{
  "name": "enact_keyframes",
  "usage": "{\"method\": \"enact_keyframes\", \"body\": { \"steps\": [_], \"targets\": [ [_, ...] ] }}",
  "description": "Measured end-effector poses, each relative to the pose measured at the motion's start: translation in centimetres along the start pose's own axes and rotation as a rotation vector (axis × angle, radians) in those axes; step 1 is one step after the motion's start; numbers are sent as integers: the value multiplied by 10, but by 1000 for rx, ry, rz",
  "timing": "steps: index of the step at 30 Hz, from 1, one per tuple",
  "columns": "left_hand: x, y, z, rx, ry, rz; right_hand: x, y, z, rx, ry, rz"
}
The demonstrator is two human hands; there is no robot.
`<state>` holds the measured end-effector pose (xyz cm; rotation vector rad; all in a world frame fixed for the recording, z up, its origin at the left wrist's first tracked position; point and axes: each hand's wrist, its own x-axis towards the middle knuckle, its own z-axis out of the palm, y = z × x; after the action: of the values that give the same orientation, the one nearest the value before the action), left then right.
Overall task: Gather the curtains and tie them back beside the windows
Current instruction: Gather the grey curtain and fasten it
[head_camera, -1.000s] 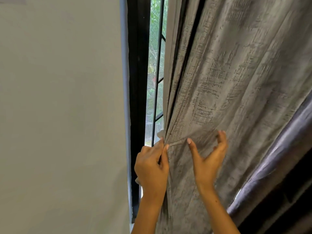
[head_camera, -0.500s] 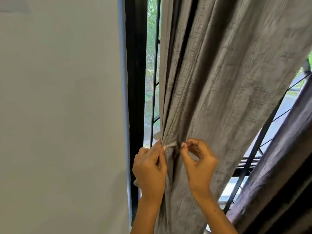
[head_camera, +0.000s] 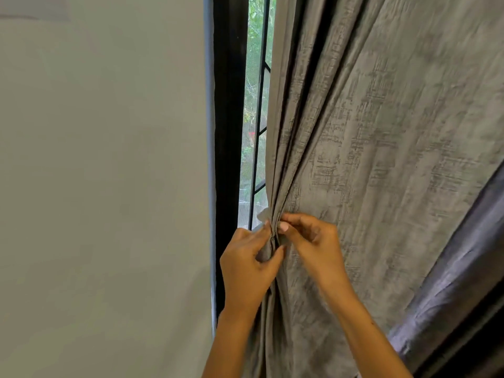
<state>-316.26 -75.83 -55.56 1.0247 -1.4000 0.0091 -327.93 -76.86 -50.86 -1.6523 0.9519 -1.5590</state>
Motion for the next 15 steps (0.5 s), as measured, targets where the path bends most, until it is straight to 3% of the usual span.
{"method": "enact_keyframes", "body": {
  "steps": [5, 8, 11, 13, 15],
  "targets": [
    [0, 2, 9, 8, 125, -79, 1, -6, -4, -126, -102, -45],
    [1, 0, 8, 20, 130, -84, -4, 4, -10, -266, 130, -127],
    [-1, 2, 6, 7, 138, -89, -7, 21, -20, -275, 329, 24],
    [-3, 4, 3, -1, 135, -90, -5, 28, -26, -160, 280, 154],
    [-4, 6, 2, 1, 127, -92, -3, 36, -29, -71, 205, 168]
  ]
}}
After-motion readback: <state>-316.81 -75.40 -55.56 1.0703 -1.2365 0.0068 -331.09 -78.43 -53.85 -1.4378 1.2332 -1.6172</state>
